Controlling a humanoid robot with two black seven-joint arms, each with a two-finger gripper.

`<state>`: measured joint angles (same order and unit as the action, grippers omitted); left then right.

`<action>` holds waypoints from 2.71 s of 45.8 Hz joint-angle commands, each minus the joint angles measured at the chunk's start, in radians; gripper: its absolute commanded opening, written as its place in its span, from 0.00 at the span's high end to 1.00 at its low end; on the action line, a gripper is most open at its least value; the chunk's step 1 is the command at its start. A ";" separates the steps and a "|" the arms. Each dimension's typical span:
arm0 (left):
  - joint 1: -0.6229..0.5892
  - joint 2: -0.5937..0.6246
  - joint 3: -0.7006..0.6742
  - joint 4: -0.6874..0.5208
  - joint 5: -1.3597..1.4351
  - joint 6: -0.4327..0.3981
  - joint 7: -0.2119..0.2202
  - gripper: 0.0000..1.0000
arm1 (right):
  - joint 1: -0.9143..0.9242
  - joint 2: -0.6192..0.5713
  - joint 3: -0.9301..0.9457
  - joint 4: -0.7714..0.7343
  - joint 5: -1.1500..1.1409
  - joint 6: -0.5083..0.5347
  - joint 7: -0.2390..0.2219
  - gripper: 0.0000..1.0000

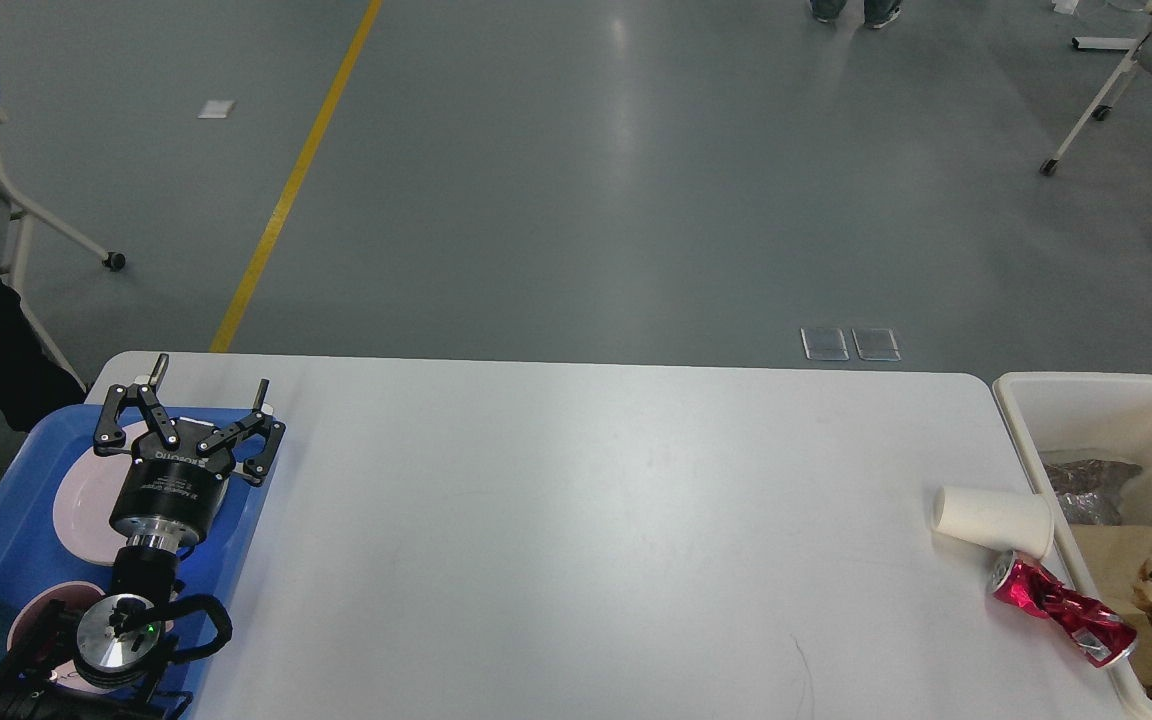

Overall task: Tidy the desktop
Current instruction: 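Raise the right gripper out of the bin toward the red can, then lower the right gripper and grasp the red crushed can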

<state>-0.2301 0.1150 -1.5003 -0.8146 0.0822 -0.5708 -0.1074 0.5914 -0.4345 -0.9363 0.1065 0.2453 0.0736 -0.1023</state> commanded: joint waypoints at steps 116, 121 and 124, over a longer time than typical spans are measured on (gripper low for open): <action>0.000 0.000 0.000 0.000 -0.001 0.000 0.000 0.04 | 1.133 -0.055 -0.434 1.305 -0.575 0.143 0.116 0.09; 0.000 0.000 0.000 0.000 0.001 0.000 0.000 0.04 | 0.990 -0.053 -0.452 1.276 -0.597 -0.053 0.127 0.09; 0.000 0.000 0.000 0.000 -0.001 0.000 0.000 0.04 | 0.947 -0.046 -0.478 1.257 -0.644 -0.067 0.136 0.13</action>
<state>-0.2301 0.1150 -1.5002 -0.8146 0.0818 -0.5708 -0.1074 1.6366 -0.4863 -1.3817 1.3965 -0.3433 0.0954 0.0189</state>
